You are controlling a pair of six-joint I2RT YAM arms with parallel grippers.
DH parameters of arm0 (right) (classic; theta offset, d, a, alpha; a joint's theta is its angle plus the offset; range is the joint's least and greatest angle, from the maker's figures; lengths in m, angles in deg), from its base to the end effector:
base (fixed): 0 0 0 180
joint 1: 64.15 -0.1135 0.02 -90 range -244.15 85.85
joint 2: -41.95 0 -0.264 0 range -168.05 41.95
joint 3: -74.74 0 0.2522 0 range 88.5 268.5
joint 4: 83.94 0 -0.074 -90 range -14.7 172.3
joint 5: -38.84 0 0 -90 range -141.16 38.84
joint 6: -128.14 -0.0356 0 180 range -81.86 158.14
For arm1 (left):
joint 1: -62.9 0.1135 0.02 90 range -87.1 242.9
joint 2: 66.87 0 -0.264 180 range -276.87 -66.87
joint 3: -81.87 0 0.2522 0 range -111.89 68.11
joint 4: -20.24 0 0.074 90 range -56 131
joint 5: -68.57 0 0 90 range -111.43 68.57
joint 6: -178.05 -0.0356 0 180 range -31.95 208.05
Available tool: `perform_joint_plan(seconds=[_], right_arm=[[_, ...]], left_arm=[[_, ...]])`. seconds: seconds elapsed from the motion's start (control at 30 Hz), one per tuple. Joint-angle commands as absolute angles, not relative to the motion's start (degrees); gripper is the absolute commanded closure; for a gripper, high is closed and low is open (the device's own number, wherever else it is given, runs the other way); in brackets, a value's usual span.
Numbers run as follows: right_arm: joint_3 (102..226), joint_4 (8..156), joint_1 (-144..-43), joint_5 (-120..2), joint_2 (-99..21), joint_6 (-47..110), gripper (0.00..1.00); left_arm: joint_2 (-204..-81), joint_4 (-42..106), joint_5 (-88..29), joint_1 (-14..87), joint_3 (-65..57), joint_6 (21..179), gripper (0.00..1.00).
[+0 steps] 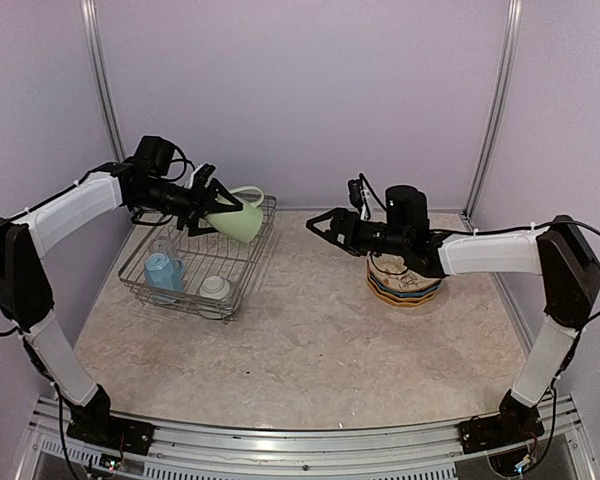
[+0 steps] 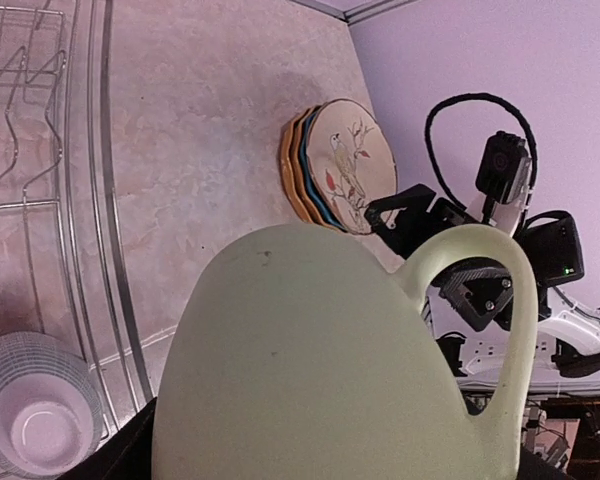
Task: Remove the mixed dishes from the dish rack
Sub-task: Pass from the left arm to the right
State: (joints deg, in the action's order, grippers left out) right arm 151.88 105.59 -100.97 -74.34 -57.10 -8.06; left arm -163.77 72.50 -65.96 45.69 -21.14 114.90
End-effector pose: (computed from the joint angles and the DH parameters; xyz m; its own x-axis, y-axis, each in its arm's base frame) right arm 0.3116 0.2508 0.2572 -0.7386 0.2759 -0.6151 -0.4705 0.4426 0.7634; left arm 0.3473 -0.1337 0.3308 -0.9195 -0.0523 -0.3897 0.2911 0.5757 -0.7641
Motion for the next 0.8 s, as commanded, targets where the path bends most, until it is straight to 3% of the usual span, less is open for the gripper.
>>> perform_joint_plan(seconds=[0.0,0.23,0.37,0.5,0.67,0.77], right_arm=[[155.3,126.1,-104.1,-83.6,-63.1,-19.4,0.14],[158.5,133.9,-106.2,-85.5,-68.5,-25.1,0.16],[156.7,139.4,-106.8,-85.9,-69.3,-28.4,0.32],[157.3,138.2,-106.8,-85.6,-69.2,-27.6,0.41],[156.4,145.1,-106.8,-85.8,-70.4,-31.4,0.66],[155.5,145.9,-106.8,-85.8,-70.2,-31.4,0.7]], left_arm=[[-161.7,57.6,-77.0,45.0,-18.1,122.9,0.67],[-163.6,52.0,-79.0,41.3,-15.6,126.8,0.67],[-163.9,47.3,-79.4,39.6,-13.3,129.7,0.67],[-166.1,54.2,-79.7,39.8,-17.5,124.4,0.68],[-165.9,52.3,-82.6,38.6,-16.9,124.5,0.68],[-165.7,53.1,-82.5,37.7,-17.1,123.7,0.67]])
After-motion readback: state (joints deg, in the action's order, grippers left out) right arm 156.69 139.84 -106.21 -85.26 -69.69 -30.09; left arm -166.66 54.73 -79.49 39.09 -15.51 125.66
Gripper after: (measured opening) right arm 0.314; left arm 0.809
